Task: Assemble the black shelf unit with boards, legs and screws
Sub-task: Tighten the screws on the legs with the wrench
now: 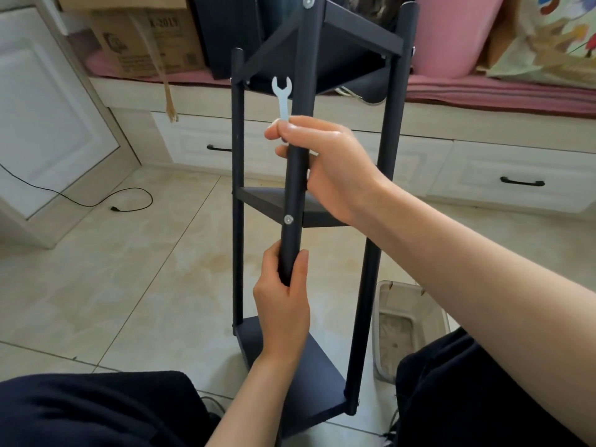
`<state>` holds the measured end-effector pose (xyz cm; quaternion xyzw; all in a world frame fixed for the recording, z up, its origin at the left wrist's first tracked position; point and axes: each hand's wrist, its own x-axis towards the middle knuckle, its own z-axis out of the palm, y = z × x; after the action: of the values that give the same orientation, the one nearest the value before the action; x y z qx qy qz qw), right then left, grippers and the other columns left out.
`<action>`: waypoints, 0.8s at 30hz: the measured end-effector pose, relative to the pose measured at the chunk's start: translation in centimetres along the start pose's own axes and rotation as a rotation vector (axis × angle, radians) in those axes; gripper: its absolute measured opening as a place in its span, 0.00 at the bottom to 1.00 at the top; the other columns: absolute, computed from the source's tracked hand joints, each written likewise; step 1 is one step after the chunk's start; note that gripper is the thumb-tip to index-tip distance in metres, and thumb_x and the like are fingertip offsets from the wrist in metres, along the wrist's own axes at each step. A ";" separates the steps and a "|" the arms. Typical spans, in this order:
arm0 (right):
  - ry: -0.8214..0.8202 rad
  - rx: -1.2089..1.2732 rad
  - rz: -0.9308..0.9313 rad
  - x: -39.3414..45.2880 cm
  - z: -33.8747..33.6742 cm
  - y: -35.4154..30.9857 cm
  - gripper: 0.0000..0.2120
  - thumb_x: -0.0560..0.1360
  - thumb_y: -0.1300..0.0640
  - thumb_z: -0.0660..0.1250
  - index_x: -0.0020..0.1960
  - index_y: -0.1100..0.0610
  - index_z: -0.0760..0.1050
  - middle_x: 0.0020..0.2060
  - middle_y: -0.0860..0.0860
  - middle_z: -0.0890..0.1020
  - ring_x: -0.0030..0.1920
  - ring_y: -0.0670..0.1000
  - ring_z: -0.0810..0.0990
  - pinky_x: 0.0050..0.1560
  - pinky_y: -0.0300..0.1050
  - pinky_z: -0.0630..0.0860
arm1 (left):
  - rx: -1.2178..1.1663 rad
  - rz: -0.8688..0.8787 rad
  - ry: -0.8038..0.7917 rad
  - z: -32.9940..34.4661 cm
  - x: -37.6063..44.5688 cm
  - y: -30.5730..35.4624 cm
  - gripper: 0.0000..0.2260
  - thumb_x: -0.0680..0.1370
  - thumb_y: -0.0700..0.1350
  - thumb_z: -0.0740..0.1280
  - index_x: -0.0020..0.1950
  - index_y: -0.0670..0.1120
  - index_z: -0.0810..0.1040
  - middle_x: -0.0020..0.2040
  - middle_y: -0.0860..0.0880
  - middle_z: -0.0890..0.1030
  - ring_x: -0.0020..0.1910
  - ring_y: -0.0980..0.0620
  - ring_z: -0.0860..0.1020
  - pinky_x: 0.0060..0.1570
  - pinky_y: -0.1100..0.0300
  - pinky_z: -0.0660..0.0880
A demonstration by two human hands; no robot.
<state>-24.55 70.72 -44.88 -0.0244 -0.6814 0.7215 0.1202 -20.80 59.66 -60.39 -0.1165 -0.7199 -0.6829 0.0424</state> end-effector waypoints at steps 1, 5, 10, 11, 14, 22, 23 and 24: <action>-0.033 -0.028 0.007 0.0 -0.2 -0.1 0.11 0.79 0.57 0.66 0.42 0.51 0.84 0.45 0.42 0.84 0.58 0.51 0.76 0.64 0.52 0.72 | -0.004 -0.001 0.005 -0.1 0.1 -0.1 0.04 0.82 0.51 0.67 0.55 0.56 0.77 0.39 0.52 0.76 0.34 0.57 0.72 0.34 0.64 0.72; -0.053 -0.149 0.020 0.1 -0.8 0.0 0.08 0.78 0.58 0.67 0.44 0.53 0.84 0.53 0.49 0.83 0.61 0.50 0.78 0.64 0.54 0.75 | -0.001 0.047 0.055 -0.6 0.6 -0.3 0.09 0.82 0.51 0.66 0.59 0.64 0.73 0.39 0.58 0.77 0.33 0.57 0.73 0.33 0.66 0.72; 0.040 -0.293 0.044 -0.5 -1.0 1.4 0.06 0.78 0.56 0.68 0.46 0.54 0.84 0.52 0.50 0.84 0.57 0.48 0.80 0.58 0.48 0.79 | 0.125 0.119 0.102 -2.0 1.9 -0.9 0.22 0.83 0.50 0.64 0.75 0.63 0.63 0.48 0.58 0.81 0.44 0.54 0.80 0.45 0.58 0.78; 0.018 -0.346 0.039 -0.8 -1.0 1.6 0.07 0.78 0.55 0.68 0.46 0.53 0.84 0.51 0.50 0.84 0.55 0.47 0.81 0.58 0.47 0.80 | 0.141 0.123 0.103 -2.2 2.1 -1.0 0.22 0.83 0.51 0.63 0.76 0.64 0.61 0.53 0.54 0.82 0.49 0.47 0.81 0.50 0.50 0.79; -0.045 -0.462 0.056 -1.7 -1.4 2.5 0.07 0.78 0.54 0.68 0.45 0.51 0.85 0.43 0.48 0.85 0.48 0.45 0.81 0.49 0.41 0.79 | 0.188 0.139 0.107 -2.9 2.5 -1.0 0.24 0.84 0.51 0.61 0.77 0.67 0.58 0.68 0.45 0.77 0.64 0.38 0.77 0.60 0.39 0.76; -0.090 -0.661 0.260 -3.3 -2.2 6.1 0.09 0.77 0.57 0.67 0.43 0.55 0.85 0.34 0.50 0.81 0.36 0.47 0.77 0.46 0.48 0.80 | 0.191 0.121 0.125 -3.5 3.3 -1.1 0.25 0.84 0.51 0.62 0.77 0.67 0.57 0.68 0.37 0.76 0.63 0.29 0.75 0.59 0.34 0.75; -0.103 -0.698 0.277 -3.5 -2.1 6.6 0.09 0.78 0.57 0.66 0.43 0.54 0.85 0.34 0.50 0.81 0.37 0.48 0.77 0.46 0.50 0.80 | 0.193 0.132 0.127 -3.5 3.4 -1.0 0.25 0.84 0.52 0.62 0.77 0.67 0.58 0.68 0.39 0.76 0.63 0.29 0.75 0.58 0.34 0.75; -0.110 -0.722 0.289 -3.6 -2.0 7.0 0.09 0.78 0.57 0.66 0.43 0.54 0.84 0.35 0.49 0.81 0.38 0.48 0.77 0.46 0.51 0.80 | 0.196 0.143 0.130 -3.5 3.4 -1.0 0.24 0.83 0.53 0.62 0.77 0.68 0.58 0.69 0.41 0.77 0.63 0.29 0.75 0.58 0.35 0.76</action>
<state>-21.66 71.68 -52.42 -0.1221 -0.8864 0.4451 -0.0355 -24.63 56.51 -60.41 -0.1183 -0.7688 -0.6106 0.1489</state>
